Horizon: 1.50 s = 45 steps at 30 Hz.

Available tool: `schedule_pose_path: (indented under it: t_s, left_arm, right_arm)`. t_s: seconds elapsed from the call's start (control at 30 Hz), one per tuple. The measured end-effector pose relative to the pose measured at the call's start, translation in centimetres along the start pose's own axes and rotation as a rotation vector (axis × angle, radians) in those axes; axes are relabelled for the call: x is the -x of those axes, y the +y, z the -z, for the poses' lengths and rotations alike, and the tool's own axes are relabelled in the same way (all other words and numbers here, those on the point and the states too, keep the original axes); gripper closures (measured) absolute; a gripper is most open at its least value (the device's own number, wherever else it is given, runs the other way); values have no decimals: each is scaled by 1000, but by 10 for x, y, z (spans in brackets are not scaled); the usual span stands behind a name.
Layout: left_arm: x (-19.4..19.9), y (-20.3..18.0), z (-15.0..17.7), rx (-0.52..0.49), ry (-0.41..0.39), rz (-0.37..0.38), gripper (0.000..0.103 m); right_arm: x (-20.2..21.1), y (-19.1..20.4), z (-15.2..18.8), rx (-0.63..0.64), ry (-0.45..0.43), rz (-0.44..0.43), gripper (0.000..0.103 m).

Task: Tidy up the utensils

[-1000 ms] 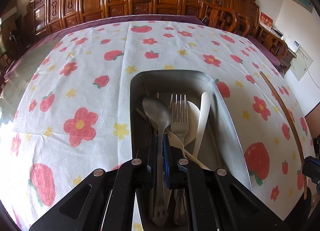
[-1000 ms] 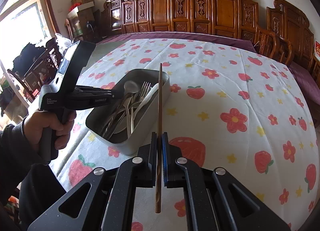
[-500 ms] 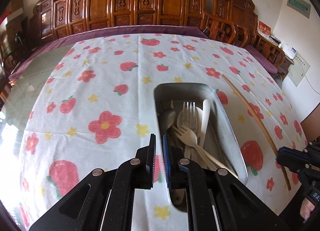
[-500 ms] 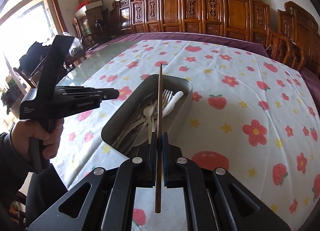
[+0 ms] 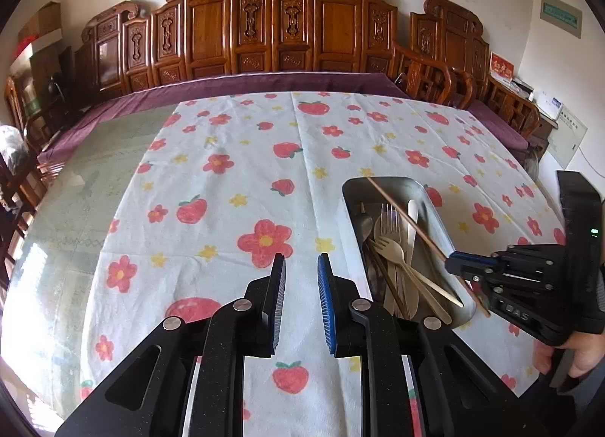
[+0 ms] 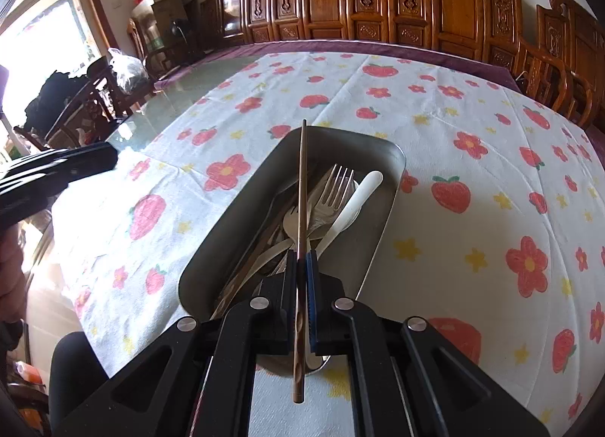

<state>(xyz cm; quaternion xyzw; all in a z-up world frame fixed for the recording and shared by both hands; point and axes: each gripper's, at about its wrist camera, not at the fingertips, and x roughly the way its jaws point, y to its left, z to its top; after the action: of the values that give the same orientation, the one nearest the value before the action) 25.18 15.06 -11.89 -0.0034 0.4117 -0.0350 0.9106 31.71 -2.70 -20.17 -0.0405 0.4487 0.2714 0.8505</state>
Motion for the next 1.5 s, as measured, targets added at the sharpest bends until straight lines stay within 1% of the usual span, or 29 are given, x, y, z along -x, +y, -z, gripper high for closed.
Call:
schedule_pose_path:
  t_s: [0.1, 0.27, 0.4, 0.57, 0.63, 0.7, 0.73, 0.9, 0.97, 1.03, 1.07, 1.1, 1.13, 1.17, 1.2, 1.23, 1.3, 1.33, 1.37, 1.4, 1.43, 1.5]
  left_arm:
    - [6, 3, 1, -2, -10, 1, 87]
    - [7, 4, 3, 2, -6, 1, 87]
    - [5, 4, 6, 9, 4, 1, 87]
    - [7, 1, 7, 13, 4, -1, 86]
    - [9, -2, 7, 13, 1, 0, 85]
    - [13, -6, 7, 11, -5, -1, 82]
    - [16, -9, 7, 9, -9, -2, 82]
    - [30, -26, 8, 5, -28, 11, 79]
    - [38, -34, 8, 1, -39, 18, 74]
    - [45, -42, 9, -3, -51, 25, 64]
    - [48, -46, 9, -3, -55, 29, 62]
    - [52, -52, 10, -2, -61, 36, 56]
    - [56, -56, 10, -1, -66, 39, 44]
    - [60, -61, 10, -2, -75, 36, 37]
    - [64, -66, 11, -2, -86, 29, 25]
    - [68, -70, 11, -3, -95, 21, 19]
    - [74, -79, 12, -3, -100, 21, 15]
    - [77, -83, 12, 0, -100, 13, 11]
    - [80, -87, 13, 5, -102, 2, 9]
    - [82, -91, 13, 9, -102, 0, 8]
    - [85, -94, 14, 13, -100, 3, 8]
    - [89, -102, 16, 23, -94, 14, 8]
  right_arm:
    - [-10, -3, -2, -12, 18, 3, 97]
    - [-23, -1, -1, -23, 48, -3, 97]
    - [-24, 3, -1, -15, 53, -15, 96]
    - [-17, 7, -1, 0, 31, -36, 96]
    - [-10, 6, -1, -2, 16, -50, 96]
    - [-1, 4, -1, -7, -6, -69, 89]
    - [4, 3, -1, -7, -17, -74, 88]
    - [37, -1, 1, -13, -72, -74, 88]
    - [52, -3, 3, -12, -97, -67, 88]
    - [74, -5, 7, -15, -131, -53, 88]
    - [85, -7, 10, -21, -146, -40, 86]
    - [92, -8, 12, -25, -157, -30, 80]
    - [103, -10, 16, -27, -174, -18, 77]
    - [112, -12, 19, -28, -187, -8, 73]
    - [123, -13, 23, -28, -201, 9, 70]
    - [134, -15, 28, -29, -213, 35, 67]
    - [150, -18, 37, -33, -231, 68, 48]
    - [160, -20, 42, -39, -243, 86, 44]
    - [169, -23, 47, -48, -252, 102, 35]
    - [175, -25, 51, -55, -258, 112, 27]
    - [185, -29, 57, -67, -268, 126, 23]
    - [201, -35, 68, -85, -286, 148, 8]
